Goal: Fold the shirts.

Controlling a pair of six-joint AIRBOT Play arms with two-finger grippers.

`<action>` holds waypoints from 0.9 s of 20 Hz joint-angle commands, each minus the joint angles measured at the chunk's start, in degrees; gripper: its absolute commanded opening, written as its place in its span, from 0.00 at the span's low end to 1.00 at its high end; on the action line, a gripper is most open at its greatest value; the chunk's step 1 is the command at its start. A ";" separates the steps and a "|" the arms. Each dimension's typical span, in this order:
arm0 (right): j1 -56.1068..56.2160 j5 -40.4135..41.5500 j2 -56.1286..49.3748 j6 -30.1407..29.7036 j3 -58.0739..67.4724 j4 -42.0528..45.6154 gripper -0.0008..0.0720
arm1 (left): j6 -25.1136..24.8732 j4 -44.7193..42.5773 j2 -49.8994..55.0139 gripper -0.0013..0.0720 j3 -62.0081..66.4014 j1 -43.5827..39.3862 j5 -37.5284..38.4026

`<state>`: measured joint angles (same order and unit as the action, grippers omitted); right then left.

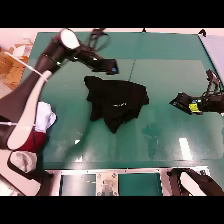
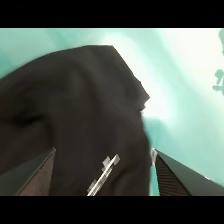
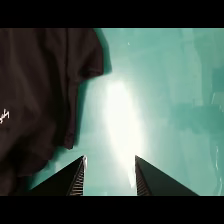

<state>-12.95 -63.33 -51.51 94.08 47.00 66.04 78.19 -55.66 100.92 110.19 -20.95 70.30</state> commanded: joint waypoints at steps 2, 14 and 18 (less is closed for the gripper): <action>-0.04 2.71 -4.59 -0.31 -1.36 -2.10 0.52 | 2.86 -1.92 0.22 0.99 -1.01 11.17 19.69; 14.71 11.47 -35.85 -21.11 -1.49 -34.05 0.51 | -2.12 -2.91 4.55 0.99 -18.10 15.69 -16.76; 15.17 11.50 -36.50 -21.31 -1.49 -34.56 0.49 | -5.92 4.07 7.85 0.99 -18.10 15.69 -26.82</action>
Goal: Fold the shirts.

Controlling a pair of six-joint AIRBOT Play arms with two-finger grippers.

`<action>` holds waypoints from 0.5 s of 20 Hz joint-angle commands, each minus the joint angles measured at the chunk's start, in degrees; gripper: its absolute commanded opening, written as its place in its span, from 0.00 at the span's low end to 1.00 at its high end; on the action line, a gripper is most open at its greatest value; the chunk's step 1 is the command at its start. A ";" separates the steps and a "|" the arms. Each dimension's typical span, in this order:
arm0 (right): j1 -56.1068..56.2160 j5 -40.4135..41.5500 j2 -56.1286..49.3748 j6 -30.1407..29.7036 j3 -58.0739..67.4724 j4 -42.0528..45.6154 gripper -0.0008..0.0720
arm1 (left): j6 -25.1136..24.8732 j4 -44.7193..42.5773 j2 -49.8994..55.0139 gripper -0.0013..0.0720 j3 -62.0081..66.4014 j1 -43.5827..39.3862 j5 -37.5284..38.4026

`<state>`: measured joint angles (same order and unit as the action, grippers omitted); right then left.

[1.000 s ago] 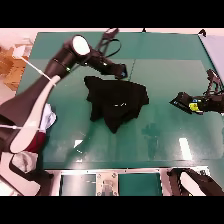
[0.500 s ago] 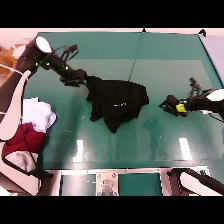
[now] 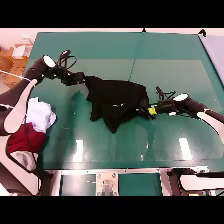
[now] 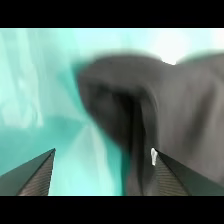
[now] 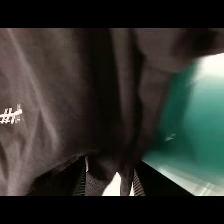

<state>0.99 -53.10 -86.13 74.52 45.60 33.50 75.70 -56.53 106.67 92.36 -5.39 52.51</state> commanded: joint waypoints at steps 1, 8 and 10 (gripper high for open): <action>1.18 1.31 -1.88 -1.73 -0.09 -2.03 0.49 | -6.82 10.43 3.02 0.99 -0.28 0.11 -11.06; 1.22 3.85 -1.88 -1.88 -0.09 -3.48 0.27 | -24.20 38.75 9.44 0.83 -0.24 0.02 -9.35; 1.16 3.80 -1.88 -3.58 -0.09 -3.48 0.03 | -26.03 38.49 9.51 0.04 -0.22 0.02 -8.44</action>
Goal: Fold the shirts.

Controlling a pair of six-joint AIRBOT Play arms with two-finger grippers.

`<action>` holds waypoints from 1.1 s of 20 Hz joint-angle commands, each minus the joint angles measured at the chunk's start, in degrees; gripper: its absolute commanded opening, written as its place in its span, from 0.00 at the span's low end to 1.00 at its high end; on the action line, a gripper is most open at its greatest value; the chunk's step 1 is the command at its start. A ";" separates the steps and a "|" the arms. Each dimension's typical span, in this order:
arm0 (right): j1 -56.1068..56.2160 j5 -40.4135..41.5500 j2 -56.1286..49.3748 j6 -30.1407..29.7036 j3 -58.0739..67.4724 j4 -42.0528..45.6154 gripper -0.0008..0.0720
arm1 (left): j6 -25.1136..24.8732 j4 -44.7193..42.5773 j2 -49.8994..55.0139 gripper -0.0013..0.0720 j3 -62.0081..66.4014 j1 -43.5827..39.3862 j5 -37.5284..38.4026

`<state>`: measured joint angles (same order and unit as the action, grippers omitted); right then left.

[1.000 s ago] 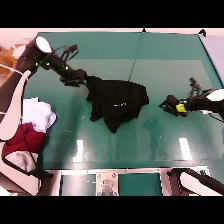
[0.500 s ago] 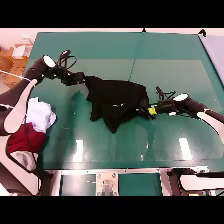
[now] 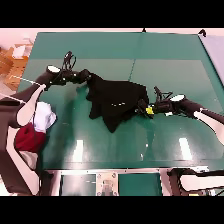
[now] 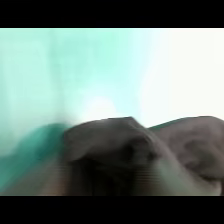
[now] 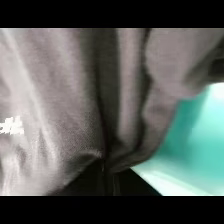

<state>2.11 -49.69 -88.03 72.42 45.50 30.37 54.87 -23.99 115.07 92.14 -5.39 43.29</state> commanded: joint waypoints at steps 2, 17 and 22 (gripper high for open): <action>-0.61 0.31 0.15 -2.73 0.04 -0.37 0.03 | -5.44 6.14 0.79 0.05 0.11 0.50 2.40; -28.50 -25.64 27.76 -0.42 43.06 -0.37 0.03 | -3.98 2.78 -41.88 0.05 15.98 11.67 18.45; -29.07 -25.64 37.20 -0.44 49.94 -0.13 0.03 | -3.41 -6.88 -56.68 0.05 16.04 11.67 22.60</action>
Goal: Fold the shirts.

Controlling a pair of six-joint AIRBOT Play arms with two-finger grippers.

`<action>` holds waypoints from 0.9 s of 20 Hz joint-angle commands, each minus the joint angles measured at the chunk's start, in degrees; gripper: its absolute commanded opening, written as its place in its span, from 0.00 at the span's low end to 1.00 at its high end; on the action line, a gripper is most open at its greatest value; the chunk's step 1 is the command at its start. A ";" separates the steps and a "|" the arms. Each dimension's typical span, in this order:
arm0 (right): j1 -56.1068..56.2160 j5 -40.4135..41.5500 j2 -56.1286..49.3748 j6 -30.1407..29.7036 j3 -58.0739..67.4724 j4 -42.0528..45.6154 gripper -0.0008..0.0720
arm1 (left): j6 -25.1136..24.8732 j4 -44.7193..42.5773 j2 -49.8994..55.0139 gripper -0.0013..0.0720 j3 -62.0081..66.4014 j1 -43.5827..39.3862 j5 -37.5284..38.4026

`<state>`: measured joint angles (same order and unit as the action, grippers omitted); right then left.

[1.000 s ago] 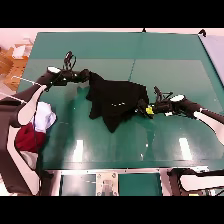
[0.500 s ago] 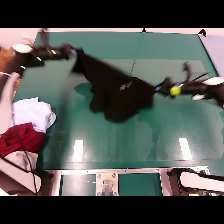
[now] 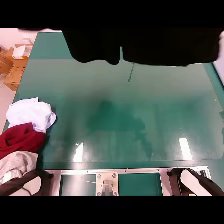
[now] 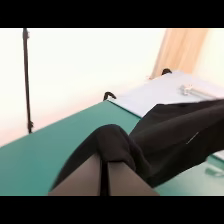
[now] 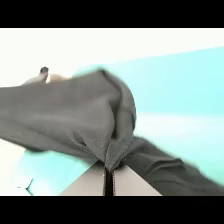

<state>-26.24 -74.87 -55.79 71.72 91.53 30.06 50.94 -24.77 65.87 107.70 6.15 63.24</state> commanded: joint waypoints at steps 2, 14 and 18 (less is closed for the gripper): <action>-0.68 -1.92 5.97 0.28 2.95 0.52 0.03 | 4.90 -10.78 -8.17 0.05 0.13 0.13 7.06; 20.15 26.01 -9.29 -6.40 -48.94 0.52 0.04 | -4.13 -10.64 6.49 0.05 -51.21 -14.29 -17.42; 18.95 26.99 -23.21 -6.43 -45.46 0.42 0.04 | -4.55 -8.22 15.82 0.05 -50.45 -15.56 -20.81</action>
<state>-7.79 -51.75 -70.74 66.02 46.89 30.41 47.97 -34.09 76.09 59.55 -7.66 47.88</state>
